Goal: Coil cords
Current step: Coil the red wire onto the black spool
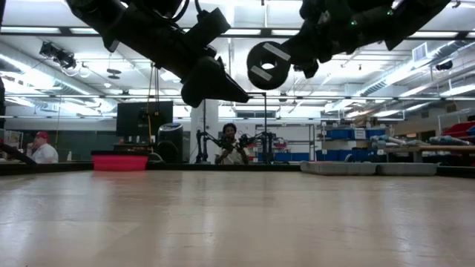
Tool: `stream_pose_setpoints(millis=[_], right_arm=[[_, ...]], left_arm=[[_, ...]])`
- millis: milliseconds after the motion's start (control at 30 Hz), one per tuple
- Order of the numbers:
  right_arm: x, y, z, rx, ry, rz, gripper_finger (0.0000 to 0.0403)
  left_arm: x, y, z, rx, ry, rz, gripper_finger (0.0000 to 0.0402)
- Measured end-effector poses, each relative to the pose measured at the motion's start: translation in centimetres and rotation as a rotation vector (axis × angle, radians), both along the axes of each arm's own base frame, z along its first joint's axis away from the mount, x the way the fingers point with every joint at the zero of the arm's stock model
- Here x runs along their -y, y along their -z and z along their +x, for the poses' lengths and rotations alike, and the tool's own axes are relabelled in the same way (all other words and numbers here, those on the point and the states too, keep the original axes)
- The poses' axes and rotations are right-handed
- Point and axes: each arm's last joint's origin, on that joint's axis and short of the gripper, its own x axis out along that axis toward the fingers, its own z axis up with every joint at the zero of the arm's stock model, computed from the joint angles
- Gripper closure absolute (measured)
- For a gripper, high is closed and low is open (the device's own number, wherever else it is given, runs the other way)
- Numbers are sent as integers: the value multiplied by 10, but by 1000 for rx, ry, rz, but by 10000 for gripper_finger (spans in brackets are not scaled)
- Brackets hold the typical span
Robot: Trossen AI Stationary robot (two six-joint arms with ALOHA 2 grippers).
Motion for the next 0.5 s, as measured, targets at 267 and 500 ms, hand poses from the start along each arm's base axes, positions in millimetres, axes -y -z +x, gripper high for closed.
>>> stream_pose_setpoints(millis=[267, 500], right_arm=[[-1, 4, -12, -133, -4, -11, 401], [-1, 10, -15, -201, -11, -28, 401]], left_arm=[[-9, -3, -3, 15, -73, -71, 321], [-26, -35, -24, 59, -144, -130, 321]])
